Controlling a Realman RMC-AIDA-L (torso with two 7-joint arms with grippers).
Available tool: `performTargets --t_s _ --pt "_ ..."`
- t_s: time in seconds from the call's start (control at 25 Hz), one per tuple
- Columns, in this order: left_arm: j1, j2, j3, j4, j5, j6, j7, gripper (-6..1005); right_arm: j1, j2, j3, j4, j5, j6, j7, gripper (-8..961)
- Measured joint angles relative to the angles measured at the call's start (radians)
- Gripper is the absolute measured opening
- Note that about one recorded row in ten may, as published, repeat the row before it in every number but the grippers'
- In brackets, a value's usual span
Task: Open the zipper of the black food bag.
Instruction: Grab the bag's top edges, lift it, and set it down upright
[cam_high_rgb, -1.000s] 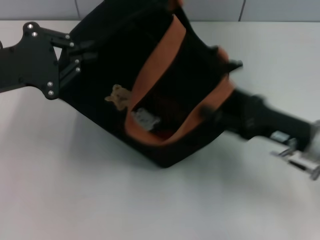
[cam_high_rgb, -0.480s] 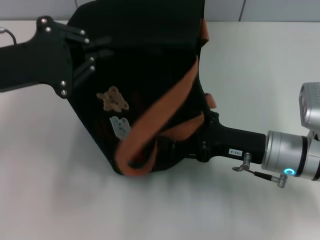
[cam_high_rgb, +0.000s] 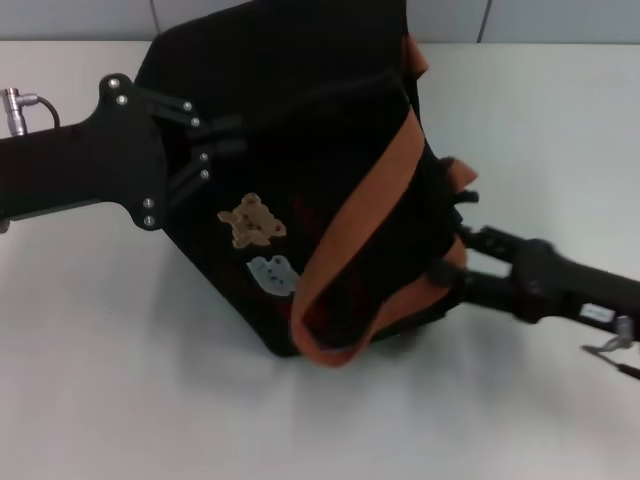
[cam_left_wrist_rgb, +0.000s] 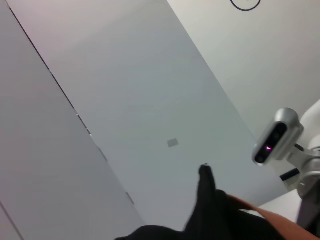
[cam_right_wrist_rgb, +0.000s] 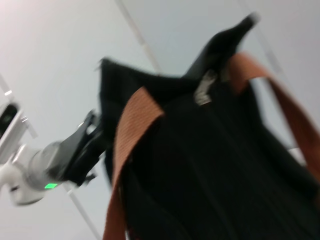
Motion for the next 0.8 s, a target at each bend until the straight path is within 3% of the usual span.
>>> performTargets --t_s 0.56,0.8 --pt "-0.008 -0.004 0.063 -0.017 0.003 -0.031 0.002 70 0.002 -0.035 0.036 -0.006 -0.014 -0.066 0.058 815" --pt "0.0 -0.004 0.08 -0.018 -0.002 -0.032 0.002 70 -0.013 -0.071 0.044 -0.006 -0.042 -0.051 0.146 810"
